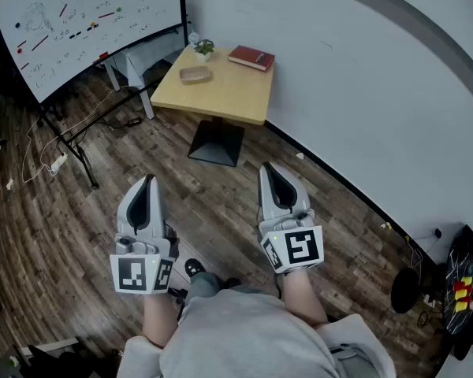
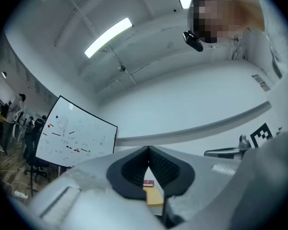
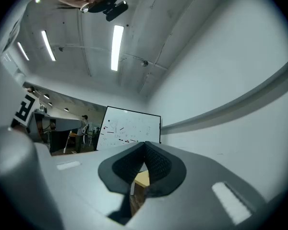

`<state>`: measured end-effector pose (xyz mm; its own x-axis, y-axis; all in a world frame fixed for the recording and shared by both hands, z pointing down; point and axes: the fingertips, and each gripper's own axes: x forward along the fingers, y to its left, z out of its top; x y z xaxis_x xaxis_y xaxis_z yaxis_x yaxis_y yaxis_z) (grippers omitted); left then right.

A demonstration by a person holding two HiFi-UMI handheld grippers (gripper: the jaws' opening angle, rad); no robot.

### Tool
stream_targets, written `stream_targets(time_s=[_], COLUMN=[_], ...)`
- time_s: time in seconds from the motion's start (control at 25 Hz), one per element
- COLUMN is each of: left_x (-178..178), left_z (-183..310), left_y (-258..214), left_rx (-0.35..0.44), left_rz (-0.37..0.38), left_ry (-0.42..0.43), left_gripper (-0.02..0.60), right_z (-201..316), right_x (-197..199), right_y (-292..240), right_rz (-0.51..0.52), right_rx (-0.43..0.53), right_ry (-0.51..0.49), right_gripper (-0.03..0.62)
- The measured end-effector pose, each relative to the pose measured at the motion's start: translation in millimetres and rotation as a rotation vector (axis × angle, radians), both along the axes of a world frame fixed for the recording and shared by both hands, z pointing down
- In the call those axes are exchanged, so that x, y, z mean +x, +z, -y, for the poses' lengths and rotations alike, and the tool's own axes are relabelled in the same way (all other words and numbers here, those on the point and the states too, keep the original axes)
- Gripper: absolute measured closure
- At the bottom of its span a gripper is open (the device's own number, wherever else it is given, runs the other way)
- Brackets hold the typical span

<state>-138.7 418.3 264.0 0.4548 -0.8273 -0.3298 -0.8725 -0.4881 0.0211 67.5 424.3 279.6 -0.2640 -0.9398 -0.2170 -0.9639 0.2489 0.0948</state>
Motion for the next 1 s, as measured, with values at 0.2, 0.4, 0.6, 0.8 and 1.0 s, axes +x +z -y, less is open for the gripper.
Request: stream_targets(time_s=[0.2,0.4,0.6,0.8,1.0], left_x=[2,3,7,9,-2], left_z=[-1,-2,-2,-2,13], left_y=[0,0,-4,-3,1], left_rx=[-0.001,0.002,0.010,0.020,0.010], left_rz=[-0.003,-0.001,-0.004,0.010,-0.024], left_ry=[0.001,-0.001,-0.003,-0.006,-0.028], left_gripper=[0.577,0.577,0.577,0.577,0.577], right_z=[-1,-1,-1,1,16], right_x=[2,2,2,1,-1], right_y=[0,0,-3,-4,3], right_rz=[0.002,0.000,0.000,0.001,0.015], right_rx=[0.003,0.006,0.017,0.038,0.016], right_ry=[-0.002,-0.003,-0.015,-0.021,-0.020], right_gripper=[0.592,0.592,0.592,0.592,0.592])
